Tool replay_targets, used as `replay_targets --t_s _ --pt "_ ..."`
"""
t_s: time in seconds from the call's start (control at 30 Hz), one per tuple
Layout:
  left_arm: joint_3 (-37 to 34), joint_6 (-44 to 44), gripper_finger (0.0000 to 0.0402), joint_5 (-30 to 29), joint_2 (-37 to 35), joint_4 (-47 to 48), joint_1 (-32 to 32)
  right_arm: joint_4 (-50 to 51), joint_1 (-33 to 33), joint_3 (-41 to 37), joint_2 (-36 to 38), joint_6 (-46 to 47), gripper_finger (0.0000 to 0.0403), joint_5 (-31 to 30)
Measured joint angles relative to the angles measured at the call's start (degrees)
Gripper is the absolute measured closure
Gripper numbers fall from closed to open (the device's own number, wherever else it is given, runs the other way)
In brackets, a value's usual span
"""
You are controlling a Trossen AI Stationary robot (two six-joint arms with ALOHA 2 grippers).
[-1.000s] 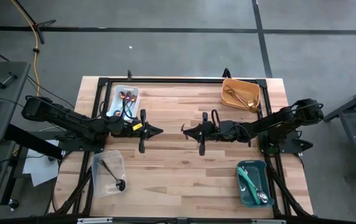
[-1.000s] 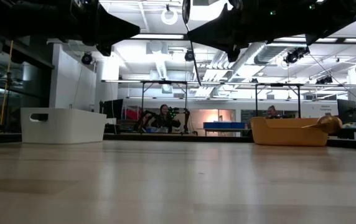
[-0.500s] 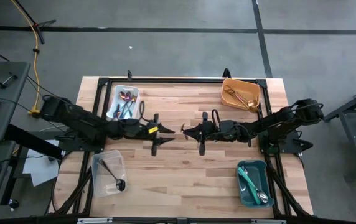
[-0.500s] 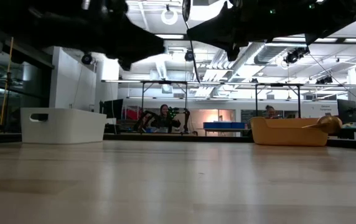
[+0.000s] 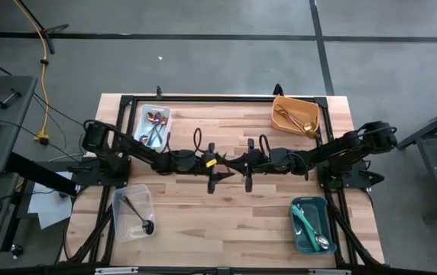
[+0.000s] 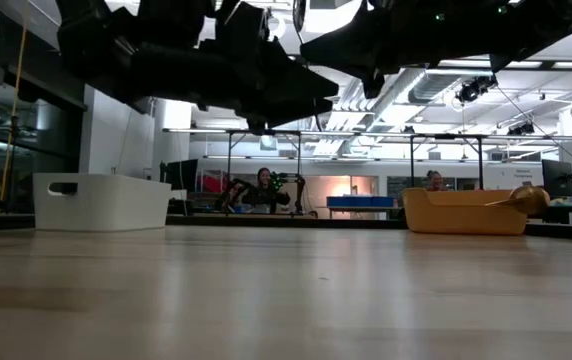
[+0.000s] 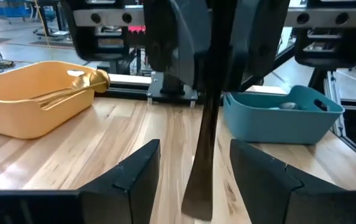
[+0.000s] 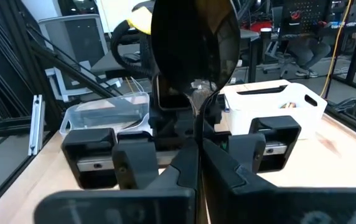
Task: Sort silverware by color (type)
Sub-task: Put the black spoon into the transparent bin
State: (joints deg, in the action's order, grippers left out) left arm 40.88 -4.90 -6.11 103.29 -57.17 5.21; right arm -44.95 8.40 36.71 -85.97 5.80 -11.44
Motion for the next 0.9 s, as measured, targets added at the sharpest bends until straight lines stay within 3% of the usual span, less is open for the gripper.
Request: replay_targets --t_s 0.2,0.4,0.47,0.7,0.9 --pt "0.5 0.27 0.0242 -0.63 0.47 -0.15 0.0 0.11 0.28 0.0 0.0 0.19 0.0403 0.09" --pt "0.5 0.5 0.0366 -1.8 0.47 0.09 0.0 0.25 0.22 0.0 0.0 0.17 0.0403 -0.09" --pt "0.5 0.5 0.0389 -1.92 0.47 0.18 -0.05 0.46 0.28 0.0 0.0 0.15 0.0402 0.04" --pt "0.44 0.65 0.0401 -1.84 0.27 1.69 -0.46 1.43 0.26 0.0 0.0 0.44 0.0402 -0.29" --pt "-2.41 0.65 0.0401 -2.93 -5.47 7.13 -1.89 1.92 0.3 -0.02 0.23 1.25 0.0377 -5.75"
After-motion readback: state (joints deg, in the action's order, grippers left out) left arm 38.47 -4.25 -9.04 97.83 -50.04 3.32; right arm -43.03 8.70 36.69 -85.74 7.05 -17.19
